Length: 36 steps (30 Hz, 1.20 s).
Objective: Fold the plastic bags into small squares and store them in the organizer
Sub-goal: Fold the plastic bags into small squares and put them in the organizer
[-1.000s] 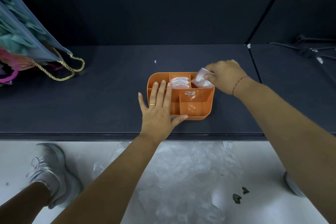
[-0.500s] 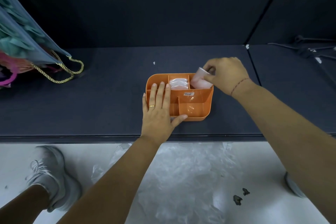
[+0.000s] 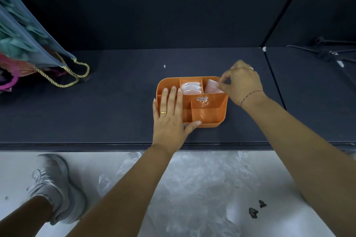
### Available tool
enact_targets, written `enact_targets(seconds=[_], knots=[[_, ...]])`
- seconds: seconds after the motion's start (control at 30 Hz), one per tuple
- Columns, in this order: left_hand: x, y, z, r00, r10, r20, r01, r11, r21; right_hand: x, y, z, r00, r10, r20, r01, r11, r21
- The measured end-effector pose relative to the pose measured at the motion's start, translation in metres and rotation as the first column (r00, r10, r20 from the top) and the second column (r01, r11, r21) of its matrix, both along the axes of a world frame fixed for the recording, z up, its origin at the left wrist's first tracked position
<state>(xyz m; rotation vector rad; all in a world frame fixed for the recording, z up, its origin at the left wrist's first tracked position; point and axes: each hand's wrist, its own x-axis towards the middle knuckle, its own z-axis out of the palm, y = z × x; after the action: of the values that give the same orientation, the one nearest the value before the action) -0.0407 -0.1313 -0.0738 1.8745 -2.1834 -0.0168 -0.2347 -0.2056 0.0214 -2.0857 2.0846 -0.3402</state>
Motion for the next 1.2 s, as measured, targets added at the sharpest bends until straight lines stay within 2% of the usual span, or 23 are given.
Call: enact_targets(seconds=[0.13,0.27,0.5,0.67,0.8,0.9,0.97,1.03,1.1,1.2], knots=[[-0.001,0.0,0.0,1.0,0.004,-0.008,-0.004,1.0,-0.008,0.013,-0.001,-0.012,0.997,-0.07,0.021,0.07,0.997,-0.006],[-0.001,0.0,0.0,1.0,0.008,-0.002,-0.008,1.0,-0.007,0.015,-0.005,-0.013,0.995,-0.094,-0.044,0.092,0.995,-0.037],[-0.002,0.0,0.0,1.0,0.014,0.01,-0.014,1.0,-0.008,0.016,-0.008,-0.015,0.98,-0.042,-0.195,0.039,0.999,-0.018],[-0.002,0.0,-0.002,1.0,0.011,0.004,-0.011,1.0,-0.014,0.016,-0.014,-0.016,0.973,-0.002,-0.23,0.001,1.0,-0.005],[-0.002,0.0,-0.002,1.0,0.008,0.023,-0.007,1.0,-0.018,0.014,-0.018,-0.009,0.977,0.183,-0.11,-0.19,0.98,-0.053],[-0.003,-0.001,-0.002,0.999,0.014,0.028,-0.014,1.0,-0.018,0.012,-0.019,-0.013,0.978,0.199,-0.058,-0.202,0.978,-0.053],[-0.005,0.0,-0.002,0.999,0.026,0.04,-0.026,1.0,-0.014,0.013,-0.018,-0.017,0.99,0.138,0.012,-0.137,0.988,-0.074],[-0.005,0.0,-0.002,0.999,0.027,0.046,-0.027,1.0,-0.013,0.012,-0.019,-0.02,0.99,0.0,0.142,0.01,0.998,-0.07],[-0.005,0.0,-0.001,0.999,0.024,0.041,-0.023,0.999,-0.022,0.01,-0.02,-0.023,0.959,-0.128,0.252,0.135,0.991,-0.014],[-0.001,0.008,-0.002,0.999,0.002,0.044,0.002,0.995,-0.096,0.005,-0.018,-0.03,0.899,-0.19,0.395,0.18,0.982,0.062]])
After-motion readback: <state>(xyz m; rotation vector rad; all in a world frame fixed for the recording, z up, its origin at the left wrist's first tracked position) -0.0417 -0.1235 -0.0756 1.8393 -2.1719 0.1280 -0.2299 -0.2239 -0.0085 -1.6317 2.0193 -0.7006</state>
